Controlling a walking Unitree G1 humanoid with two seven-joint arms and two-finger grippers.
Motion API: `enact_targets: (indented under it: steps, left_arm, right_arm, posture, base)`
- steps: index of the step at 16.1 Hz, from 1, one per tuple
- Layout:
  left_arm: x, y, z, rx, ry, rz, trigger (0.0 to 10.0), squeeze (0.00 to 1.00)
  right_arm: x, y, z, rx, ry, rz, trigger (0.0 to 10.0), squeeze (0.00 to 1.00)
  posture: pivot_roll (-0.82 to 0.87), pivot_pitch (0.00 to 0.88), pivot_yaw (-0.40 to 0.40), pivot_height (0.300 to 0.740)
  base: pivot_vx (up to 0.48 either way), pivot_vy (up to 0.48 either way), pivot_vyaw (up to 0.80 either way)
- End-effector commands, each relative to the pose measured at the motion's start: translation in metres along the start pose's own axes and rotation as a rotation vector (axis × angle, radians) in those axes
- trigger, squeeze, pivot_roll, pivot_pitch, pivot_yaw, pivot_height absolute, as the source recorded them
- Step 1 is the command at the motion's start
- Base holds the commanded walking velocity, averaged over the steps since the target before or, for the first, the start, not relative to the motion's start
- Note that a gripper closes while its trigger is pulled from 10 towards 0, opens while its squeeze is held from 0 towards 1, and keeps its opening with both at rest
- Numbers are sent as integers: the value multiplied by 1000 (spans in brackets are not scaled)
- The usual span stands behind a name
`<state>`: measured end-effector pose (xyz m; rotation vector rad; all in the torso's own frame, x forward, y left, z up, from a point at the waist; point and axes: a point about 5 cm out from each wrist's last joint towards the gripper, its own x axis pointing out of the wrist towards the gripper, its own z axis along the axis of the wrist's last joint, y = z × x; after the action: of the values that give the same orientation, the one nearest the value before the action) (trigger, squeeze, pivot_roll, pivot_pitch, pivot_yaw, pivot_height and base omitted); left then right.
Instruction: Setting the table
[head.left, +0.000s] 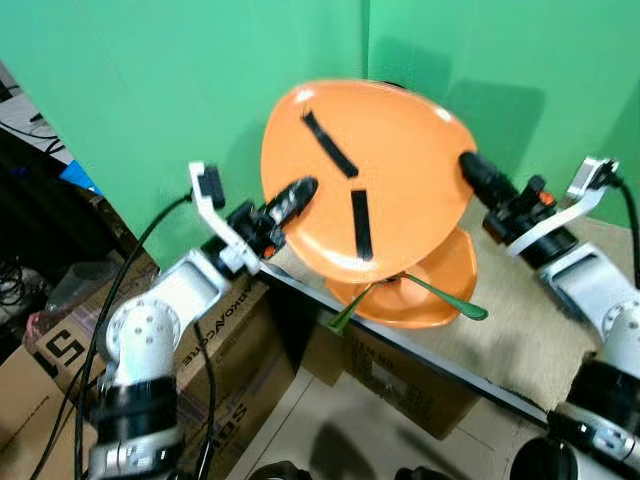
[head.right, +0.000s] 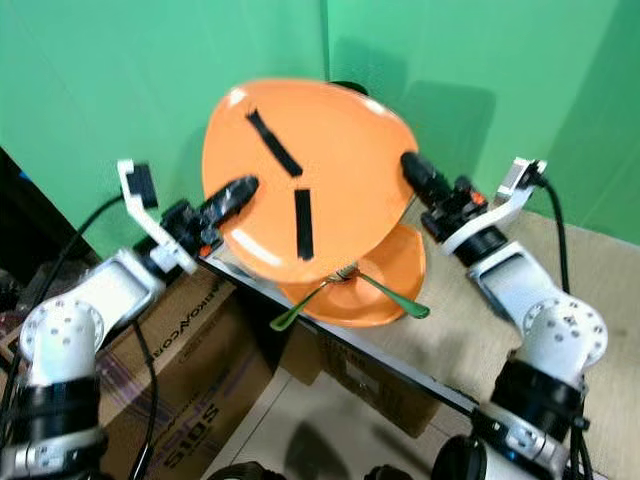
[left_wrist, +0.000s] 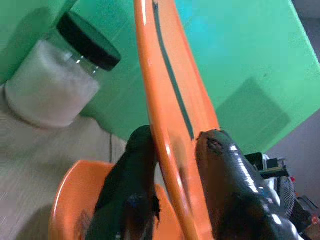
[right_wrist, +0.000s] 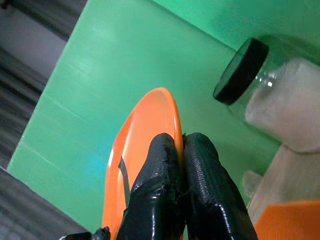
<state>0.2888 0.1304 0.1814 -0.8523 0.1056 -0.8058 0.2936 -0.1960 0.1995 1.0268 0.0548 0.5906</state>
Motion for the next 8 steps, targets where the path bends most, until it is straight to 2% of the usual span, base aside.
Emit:
enact_targets:
  steps: [1, 4, 5, 6, 8]
  left_arm:
    - [-2, -6, 2, 14, 1, -19, 0, 0]
    - [-7, -10, 3, 3, -20, -26, 0, 0]
    - [-8, -11, 3, 1, -24, -29, 0, 0]
    - [-8, -12, 3, 0, -27, -32, 0, 0]
    - [-9, -13, 5, -9, -40, -39, 0, 0]
  right_arm:
    - [5, 13, -4, 0, 13, 69, 0, 0]
    - [5, 15, -9, 6, 15, 74, 0, 0]
    - [6, 17, -9, -8, 24, 80, 4471, 0]
    - [6, 18, -9, -21, 30, 83, 10000, 0]
    - [9, 22, -11, -66, 53, 94, 10000, 0]
  posture:
    - [-50, 0, 109, 740]
    - [-43, 0, 103, 740]
    - [-42, 0, 103, 740]
    - [-41, 0, 103, 740]
    - [-41, 0, 99, 740]
  base:
    - [0, 0, 0]
    - [0, 0, 0]
    - [0, 0, 0]
    - [0, 0, 0]
    - [0, 0, 0]
